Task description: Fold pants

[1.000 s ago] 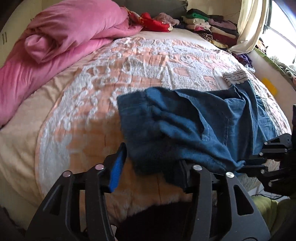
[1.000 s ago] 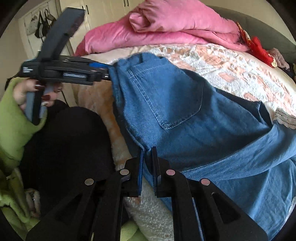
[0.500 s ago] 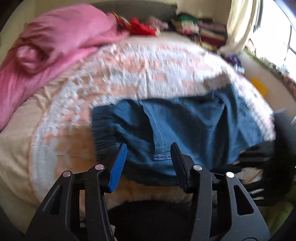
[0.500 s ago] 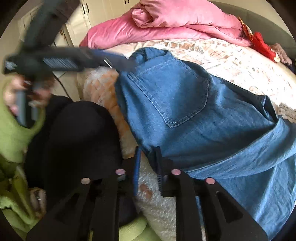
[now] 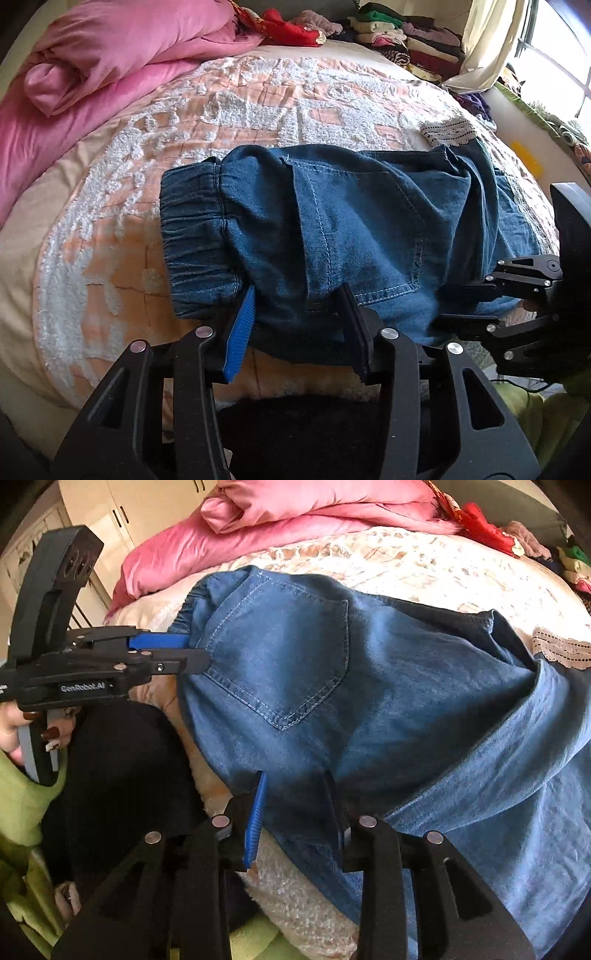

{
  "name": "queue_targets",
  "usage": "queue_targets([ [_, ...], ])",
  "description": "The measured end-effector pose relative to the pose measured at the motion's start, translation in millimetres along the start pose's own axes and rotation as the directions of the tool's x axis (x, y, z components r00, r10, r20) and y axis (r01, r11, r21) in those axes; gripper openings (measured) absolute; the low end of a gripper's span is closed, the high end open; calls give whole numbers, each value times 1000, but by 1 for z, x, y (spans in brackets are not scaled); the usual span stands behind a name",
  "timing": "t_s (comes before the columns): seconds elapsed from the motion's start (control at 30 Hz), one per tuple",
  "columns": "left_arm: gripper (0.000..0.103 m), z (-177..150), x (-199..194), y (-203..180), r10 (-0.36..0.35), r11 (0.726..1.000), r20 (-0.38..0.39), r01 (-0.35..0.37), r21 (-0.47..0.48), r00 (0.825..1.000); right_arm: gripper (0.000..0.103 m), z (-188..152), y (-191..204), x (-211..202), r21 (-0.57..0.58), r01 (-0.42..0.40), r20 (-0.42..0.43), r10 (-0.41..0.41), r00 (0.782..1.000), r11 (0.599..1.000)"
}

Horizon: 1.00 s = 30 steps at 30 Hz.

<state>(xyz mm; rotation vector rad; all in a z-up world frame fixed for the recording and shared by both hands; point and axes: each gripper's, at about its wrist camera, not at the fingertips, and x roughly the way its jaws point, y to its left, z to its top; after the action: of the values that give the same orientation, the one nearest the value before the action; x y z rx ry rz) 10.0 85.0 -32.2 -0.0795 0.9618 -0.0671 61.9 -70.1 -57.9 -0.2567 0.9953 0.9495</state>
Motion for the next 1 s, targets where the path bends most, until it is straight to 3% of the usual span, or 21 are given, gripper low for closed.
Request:
queue_targets([
  [0.2,37,4,-22,-1,-13,999,64,15,-36,998,43,-2,-10,-42,22,5,96,-7,995,1000],
  [0.47,38,18,-54,-25,-43,999,144,47,-18,989,52,-12,-55,-94,142,115,198,-142,970,983],
  [0.6,42,25,-49,-46,-94,996,129,93,17,987,60,-5,-78,-111,192,165,228,-207,951,968],
  [0.77,43,32,-29,-81,-189,981,71,186,56,979,60,9,-101,-118,234,213,233,-267,935,949],
  [1.0,45,43,7,-129,-284,950,-15,284,128,959,60,41,-132,-113,249,249,207,-303,930,936],
])
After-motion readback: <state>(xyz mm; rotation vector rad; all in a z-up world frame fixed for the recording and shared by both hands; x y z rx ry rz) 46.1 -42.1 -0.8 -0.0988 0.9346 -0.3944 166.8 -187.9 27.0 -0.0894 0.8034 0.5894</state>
